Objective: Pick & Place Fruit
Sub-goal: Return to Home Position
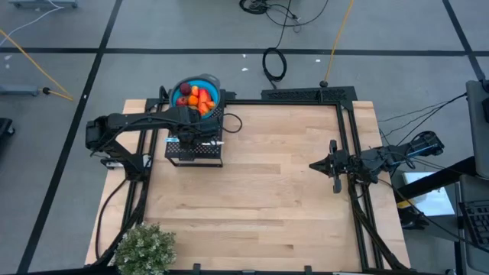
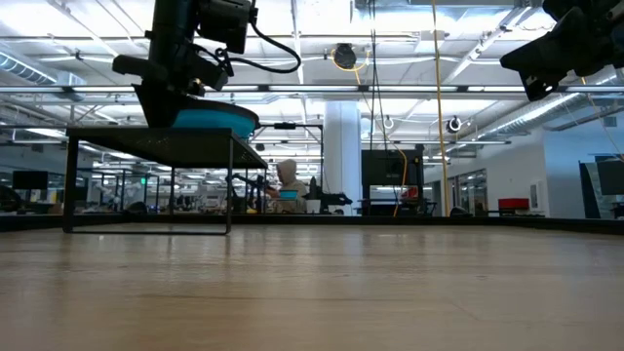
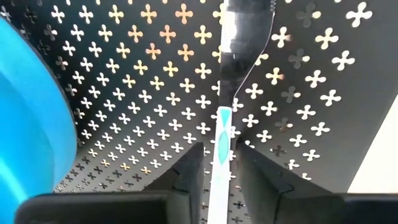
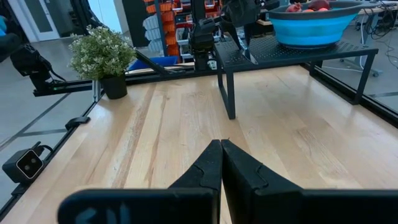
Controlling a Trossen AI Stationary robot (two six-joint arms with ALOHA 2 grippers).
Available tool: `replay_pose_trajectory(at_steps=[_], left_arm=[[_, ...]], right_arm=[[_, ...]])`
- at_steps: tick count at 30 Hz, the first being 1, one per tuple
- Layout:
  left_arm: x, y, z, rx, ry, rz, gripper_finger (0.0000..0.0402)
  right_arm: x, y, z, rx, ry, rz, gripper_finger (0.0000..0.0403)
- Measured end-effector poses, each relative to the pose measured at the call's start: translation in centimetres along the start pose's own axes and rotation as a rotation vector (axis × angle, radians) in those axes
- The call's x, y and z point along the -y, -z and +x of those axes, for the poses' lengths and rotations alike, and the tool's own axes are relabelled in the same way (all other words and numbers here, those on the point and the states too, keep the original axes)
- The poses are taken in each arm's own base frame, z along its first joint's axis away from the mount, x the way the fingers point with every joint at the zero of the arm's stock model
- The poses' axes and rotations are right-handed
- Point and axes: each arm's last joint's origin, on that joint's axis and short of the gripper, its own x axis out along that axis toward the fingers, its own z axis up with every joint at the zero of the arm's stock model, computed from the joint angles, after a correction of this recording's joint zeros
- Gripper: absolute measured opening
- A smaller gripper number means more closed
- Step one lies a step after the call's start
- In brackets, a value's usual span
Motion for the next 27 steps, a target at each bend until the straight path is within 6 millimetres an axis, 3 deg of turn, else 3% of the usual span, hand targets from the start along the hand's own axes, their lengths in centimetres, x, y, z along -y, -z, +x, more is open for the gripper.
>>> replay_pose_trajectory(at_steps=[10, 21, 27], left_arm=[[0.0, 1.0, -1.1, -0.089, 0.034, -0.066, 0.0113], [0.1, 1.9, -7.9, 0.206, 0.05, -0.204, 0.0113], [1.2, 3.7, -11.4, 0.409, 0.059, -0.276, 0.0109]], right_arm=[[0.0, 0.0, 0.0, 0.0, 0.0, 0.0, 0.0], [-0.1, -0.3, 0.0, 0.026, -0.006, 0.01, 0.0], [-0.1, -0.5, 0.0, 0.046, -0.01, 0.018, 0.0]])
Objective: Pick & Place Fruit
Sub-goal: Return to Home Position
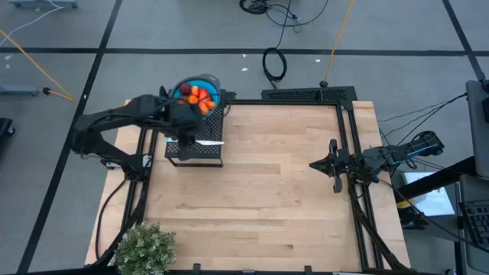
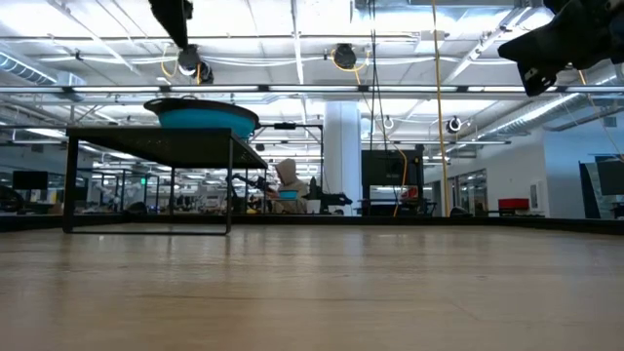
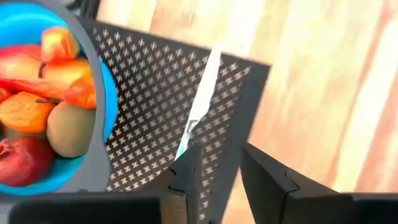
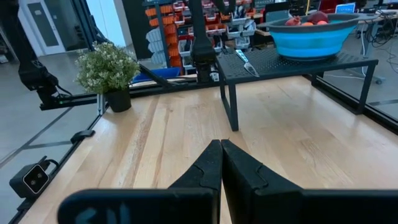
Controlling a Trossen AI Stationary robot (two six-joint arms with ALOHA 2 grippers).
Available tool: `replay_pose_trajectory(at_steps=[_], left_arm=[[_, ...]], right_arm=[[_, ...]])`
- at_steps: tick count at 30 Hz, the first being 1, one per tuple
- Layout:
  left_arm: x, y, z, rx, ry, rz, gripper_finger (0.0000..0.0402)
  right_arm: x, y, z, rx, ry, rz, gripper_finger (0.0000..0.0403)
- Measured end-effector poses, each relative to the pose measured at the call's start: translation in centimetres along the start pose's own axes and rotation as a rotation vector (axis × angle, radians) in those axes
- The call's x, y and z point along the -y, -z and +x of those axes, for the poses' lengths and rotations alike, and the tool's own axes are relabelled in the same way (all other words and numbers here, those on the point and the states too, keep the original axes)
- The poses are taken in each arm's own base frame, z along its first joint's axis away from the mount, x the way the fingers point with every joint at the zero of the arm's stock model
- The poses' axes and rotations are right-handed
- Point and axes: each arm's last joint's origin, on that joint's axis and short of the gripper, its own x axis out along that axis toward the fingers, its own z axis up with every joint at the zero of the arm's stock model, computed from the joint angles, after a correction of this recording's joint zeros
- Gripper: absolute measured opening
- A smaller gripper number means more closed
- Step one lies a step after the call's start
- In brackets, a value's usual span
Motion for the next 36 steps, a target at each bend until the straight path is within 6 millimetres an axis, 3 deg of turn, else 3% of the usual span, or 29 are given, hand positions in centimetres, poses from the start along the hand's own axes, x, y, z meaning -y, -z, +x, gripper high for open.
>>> replay_pose_trajectory(at_steps=[8, 15, 20, 26, 36], left_arm=[[0.7, 1.9, -4.3, 0.299, 0.067, -0.015, 0.0011], [0.1, 4.6, -7.6, 0.494, 0.083, -0.034, 0.0004], [-0.2, 6.8, -8.8, 0.607, 0.114, -0.047, 0.0005], [-0.2, 9.4, -8.0, 0.702, 0.112, -0.094, 0.0003], [0.5, 12.4, -3.5, 0.774, 0.152, -0.114, 0.0003]], right_arm=[[0.0, -0.1, 0.0, 0.009, -0.002, 0.003, 0.0], [0.0, -0.1, 0.0, 0.008, -0.002, 0.003, 0.0], [0.0, 0.0, 0.0, 0.004, 0.0, 0.001, 0.0], [0.0, 0.0, 0.0, 0.001, 0.0, 0.001, 0.0], [0.0, 0.1, 0.0, -0.005, 0.001, -0.009, 0.0]])
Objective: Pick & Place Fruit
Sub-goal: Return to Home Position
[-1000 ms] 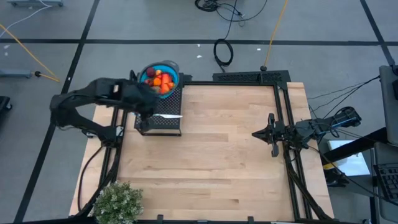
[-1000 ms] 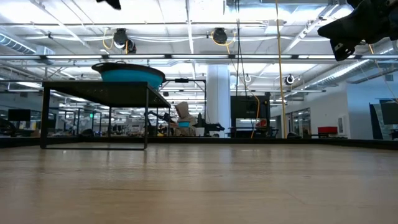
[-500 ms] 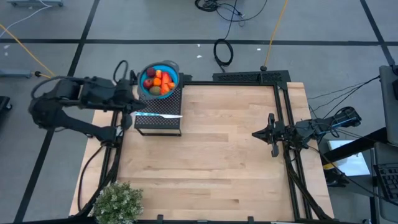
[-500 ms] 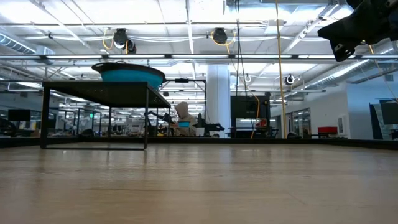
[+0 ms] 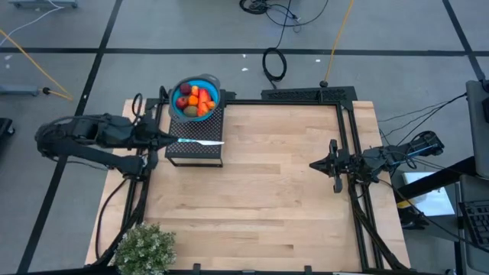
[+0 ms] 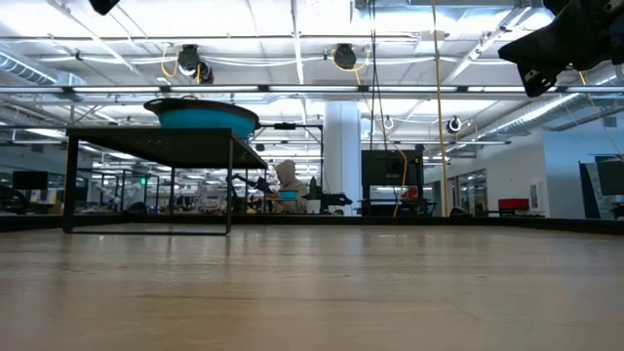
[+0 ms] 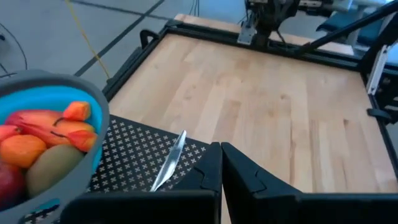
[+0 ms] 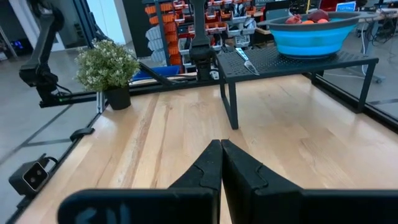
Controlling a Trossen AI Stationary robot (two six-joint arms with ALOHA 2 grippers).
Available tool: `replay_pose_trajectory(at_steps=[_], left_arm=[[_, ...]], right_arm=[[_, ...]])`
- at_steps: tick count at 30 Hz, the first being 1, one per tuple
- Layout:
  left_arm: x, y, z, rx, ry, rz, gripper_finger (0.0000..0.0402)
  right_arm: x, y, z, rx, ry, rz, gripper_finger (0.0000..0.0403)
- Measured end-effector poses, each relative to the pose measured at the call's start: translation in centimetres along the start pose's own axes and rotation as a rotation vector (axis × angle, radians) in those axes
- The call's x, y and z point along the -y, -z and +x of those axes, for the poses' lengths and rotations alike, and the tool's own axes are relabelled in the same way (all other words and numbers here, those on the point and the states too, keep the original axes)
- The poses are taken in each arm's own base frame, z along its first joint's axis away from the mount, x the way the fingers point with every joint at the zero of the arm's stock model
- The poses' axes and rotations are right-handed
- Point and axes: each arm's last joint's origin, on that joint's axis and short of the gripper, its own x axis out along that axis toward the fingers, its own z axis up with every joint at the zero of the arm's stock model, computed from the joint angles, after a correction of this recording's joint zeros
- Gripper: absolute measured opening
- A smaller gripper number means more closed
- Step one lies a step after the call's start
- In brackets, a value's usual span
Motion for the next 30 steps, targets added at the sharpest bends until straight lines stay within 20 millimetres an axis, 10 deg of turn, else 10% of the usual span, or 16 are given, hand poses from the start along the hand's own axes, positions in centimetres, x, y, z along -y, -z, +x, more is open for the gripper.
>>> replay_pose_trajectory(at_steps=[11, 30], left_arm=[[-0.8, 5.0, 0.1, 0.126, 0.077, -0.035, 0.0003], [-1.9, 10.6, 1.5, 0.271, 0.124, -0.055, 0.0003]], right_arm=[[-0.1, -0.2, 0.0, 0.018, -0.014, 0.197, 0.0], [1.4, -0.9, 0.5, 0.046, -0.125, 0.015, 0.0]])
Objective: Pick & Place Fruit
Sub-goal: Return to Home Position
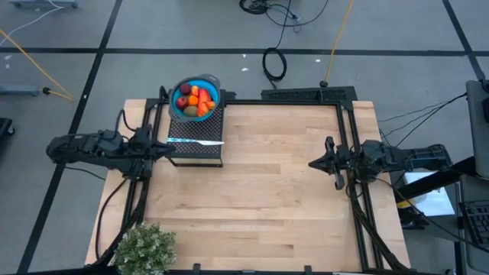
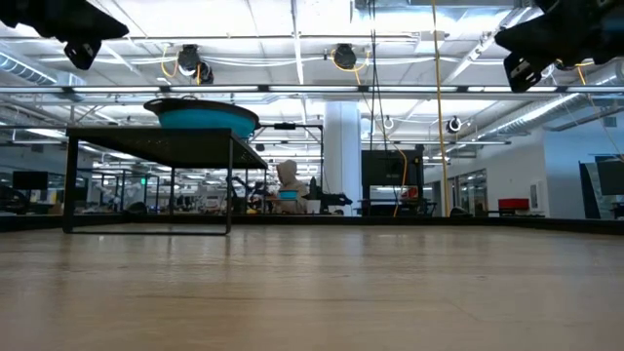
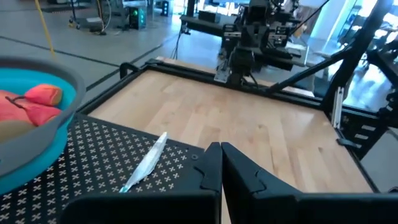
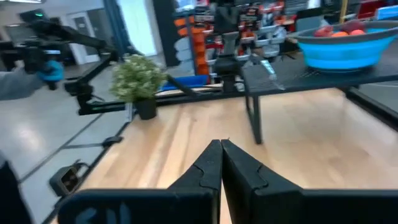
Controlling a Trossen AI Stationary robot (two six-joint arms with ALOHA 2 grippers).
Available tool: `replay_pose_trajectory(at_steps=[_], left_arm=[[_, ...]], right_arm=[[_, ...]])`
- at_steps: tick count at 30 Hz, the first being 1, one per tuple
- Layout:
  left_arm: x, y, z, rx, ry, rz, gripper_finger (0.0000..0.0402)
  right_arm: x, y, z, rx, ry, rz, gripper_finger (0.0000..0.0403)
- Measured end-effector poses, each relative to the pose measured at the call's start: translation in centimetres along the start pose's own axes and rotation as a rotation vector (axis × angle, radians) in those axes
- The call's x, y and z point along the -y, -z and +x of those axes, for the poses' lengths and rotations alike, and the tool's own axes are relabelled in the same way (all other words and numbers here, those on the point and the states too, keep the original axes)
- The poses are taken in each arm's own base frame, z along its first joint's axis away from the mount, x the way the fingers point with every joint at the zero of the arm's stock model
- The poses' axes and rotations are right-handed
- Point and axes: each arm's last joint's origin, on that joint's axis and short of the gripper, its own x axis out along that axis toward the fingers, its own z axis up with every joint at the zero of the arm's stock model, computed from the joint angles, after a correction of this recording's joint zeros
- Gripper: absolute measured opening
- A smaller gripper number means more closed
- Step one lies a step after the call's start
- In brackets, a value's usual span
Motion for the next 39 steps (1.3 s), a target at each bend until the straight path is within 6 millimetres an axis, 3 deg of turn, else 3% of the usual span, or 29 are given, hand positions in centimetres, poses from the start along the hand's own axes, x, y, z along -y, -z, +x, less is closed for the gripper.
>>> replay_pose_trajectory(at_steps=[13, 28, 36, 39], left_arm=[[-0.6, 2.2, -0.2, 0.178, 0.028, 0.042, 0.0006], [-0.8, 7.5, 3.6, 0.163, 0.022, 0.045, 0.0008], [-0.9, 9.0, 4.4, 0.151, 0.017, 0.075, 0.0005], [-0.9, 9.4, 4.6, 0.153, 0.016, 0.108, 0.0009]], right_arm=[[0.3, 0.2, -2.7, 0.13, -0.048, 0.001, 0.0], [1.1, 4.7, -0.8, 0.074, -0.068, 0.042, 0.0], [1.3, 5.3, -0.5, 0.137, -0.039, -0.066, 0.0], [1.3, 5.3, -0.5, 0.147, -0.048, -0.022, 0.0]])
